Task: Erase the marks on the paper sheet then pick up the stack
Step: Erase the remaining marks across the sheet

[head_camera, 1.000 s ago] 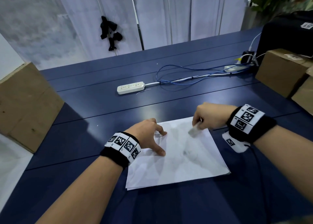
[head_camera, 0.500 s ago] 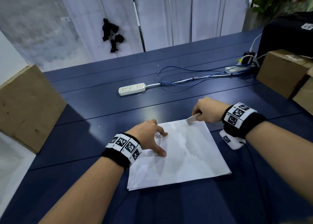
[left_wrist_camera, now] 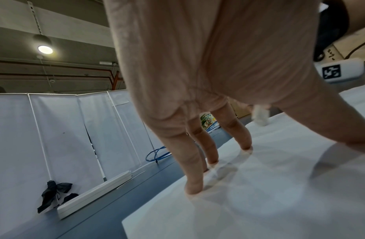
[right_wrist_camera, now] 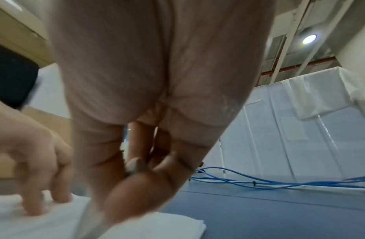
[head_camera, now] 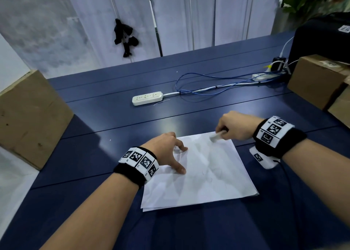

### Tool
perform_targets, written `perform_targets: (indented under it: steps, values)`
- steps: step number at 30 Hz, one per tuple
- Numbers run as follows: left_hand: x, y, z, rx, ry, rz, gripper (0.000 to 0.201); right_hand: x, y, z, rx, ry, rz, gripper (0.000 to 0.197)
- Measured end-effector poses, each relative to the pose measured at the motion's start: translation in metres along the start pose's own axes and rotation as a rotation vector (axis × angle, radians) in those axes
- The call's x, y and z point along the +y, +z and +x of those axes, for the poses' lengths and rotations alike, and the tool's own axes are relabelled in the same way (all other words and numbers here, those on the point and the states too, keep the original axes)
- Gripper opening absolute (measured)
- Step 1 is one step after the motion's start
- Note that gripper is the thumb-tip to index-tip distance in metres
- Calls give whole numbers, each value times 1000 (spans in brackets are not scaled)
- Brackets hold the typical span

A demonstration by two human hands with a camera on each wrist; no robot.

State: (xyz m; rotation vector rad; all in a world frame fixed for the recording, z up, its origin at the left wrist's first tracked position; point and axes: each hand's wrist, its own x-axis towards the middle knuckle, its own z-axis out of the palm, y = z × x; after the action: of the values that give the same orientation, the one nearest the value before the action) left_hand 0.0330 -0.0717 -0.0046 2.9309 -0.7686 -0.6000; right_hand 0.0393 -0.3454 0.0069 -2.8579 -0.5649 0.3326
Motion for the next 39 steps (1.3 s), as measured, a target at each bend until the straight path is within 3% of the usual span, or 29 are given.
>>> perform_targets:
  steps: [2, 3, 5, 7, 10, 14, 18, 20, 22, 24, 26, 29, 32, 37, 39]
  values:
    - [0, 0, 1, 0, 0, -1, 82, -3, 0, -11, -131, -40, 29, 50]
    - [0, -1, 1, 1, 1, 2, 82, -4, 1, -13, -159, -37, 39, 48]
    - [1, -1, 1, 0, 6, 6, 82, -2, 1, -6, -74, -15, 16, 29]
    - [0, 0, 1, 1, 6, 7, 82, 1, 0, 5, 42, 44, -5, 23]
    - [0, 0, 0, 6, 7, 4, 82, 0, 1, 6, 51, 28, 1, 25]
    - [1, 0, 1, 3, 9, 7, 80, -5, 2, -8, -103, -52, 99, 45]
    - [1, 0, 1, 3, 3, 12, 81, 4, 0, 7, 50, 35, 15, 33]
    - [1, 1, 1, 2, 1, 9, 81, 3, -2, 6, 65, 39, 0, 37]
    - [1, 1, 1, 6, 2, 9, 80, 1, -1, -1, -3, -39, -16, 53]
    - [1, 1, 1, 12, 5, 9, 80, -2, 2, -11, -117, -77, 7, 56]
    - [1, 1, 1, 12, 9, 11, 80, -2, 2, -15, -162, -55, 23, 49]
    - [2, 0, 0, 6, 10, 13, 81, -2, -3, -2, 12, 18, -21, 18]
    - [2, 0, 0, 6, 12, 3, 82, -1, -3, 5, 107, 25, -65, 12]
    - [2, 0, 1, 3, 8, 5, 81, -6, -3, -16, -126, -7, 14, 9]
    - [3, -1, 1, -1, 11, 9, 81, -7, -6, -15, -145, -7, -9, 9]
